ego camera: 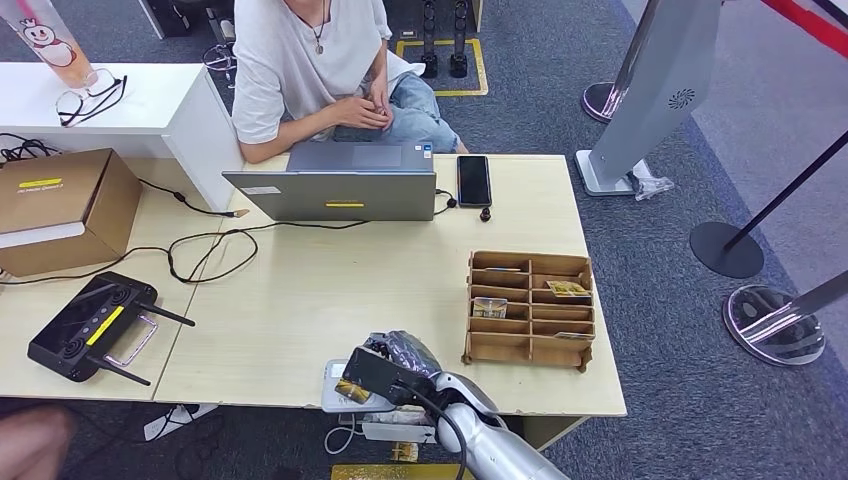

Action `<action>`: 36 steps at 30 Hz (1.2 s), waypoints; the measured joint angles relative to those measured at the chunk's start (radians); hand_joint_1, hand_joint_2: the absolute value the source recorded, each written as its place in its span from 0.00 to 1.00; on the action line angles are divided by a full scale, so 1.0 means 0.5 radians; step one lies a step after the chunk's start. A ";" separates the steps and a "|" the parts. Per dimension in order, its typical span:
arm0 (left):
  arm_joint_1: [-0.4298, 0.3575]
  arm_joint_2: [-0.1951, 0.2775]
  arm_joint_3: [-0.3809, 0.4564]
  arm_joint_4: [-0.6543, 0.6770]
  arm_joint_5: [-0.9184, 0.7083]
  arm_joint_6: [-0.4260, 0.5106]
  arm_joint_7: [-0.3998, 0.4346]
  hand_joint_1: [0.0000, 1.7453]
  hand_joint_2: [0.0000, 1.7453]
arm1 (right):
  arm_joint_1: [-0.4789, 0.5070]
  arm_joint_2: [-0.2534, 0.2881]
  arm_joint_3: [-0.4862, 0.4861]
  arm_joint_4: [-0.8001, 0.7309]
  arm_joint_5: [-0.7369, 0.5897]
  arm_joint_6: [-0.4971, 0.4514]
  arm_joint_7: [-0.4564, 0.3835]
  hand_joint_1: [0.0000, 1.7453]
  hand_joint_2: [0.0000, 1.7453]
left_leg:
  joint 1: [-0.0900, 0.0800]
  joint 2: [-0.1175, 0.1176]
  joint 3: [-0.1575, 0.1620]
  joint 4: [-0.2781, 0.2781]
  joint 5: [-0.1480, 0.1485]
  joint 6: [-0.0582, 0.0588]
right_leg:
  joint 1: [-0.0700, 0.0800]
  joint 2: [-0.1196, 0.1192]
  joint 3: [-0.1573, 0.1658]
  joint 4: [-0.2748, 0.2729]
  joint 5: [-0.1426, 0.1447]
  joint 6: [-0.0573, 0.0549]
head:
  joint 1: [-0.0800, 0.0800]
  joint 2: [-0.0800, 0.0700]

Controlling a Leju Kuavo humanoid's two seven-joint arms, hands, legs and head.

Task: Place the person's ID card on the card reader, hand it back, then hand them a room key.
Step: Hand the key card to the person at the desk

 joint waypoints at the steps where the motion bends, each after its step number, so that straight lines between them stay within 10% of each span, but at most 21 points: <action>1: 0.000 0.000 0.000 0.000 -0.001 0.000 0.000 0.00 0.00 | 0.002 0.000 -0.003 -0.007 -0.010 0.007 -0.006 1.00 1.00 | 0.000 0.000 0.000 0.000 0.000 0.000 | 0.000 0.000 0.000 0.000 0.000 0.000 | 0.000 0.000; 36: 0.006 0.008 0.000 0.000 0.000 0.008 -0.052 0.00 0.00 | 0.091 -0.134 -0.046 -0.613 -0.192 0.042 -0.145 1.00 1.00 | 0.000 0.000 0.000 0.000 0.000 0.000 | 0.000 0.000 0.000 0.000 0.000 0.000 | 0.000 0.000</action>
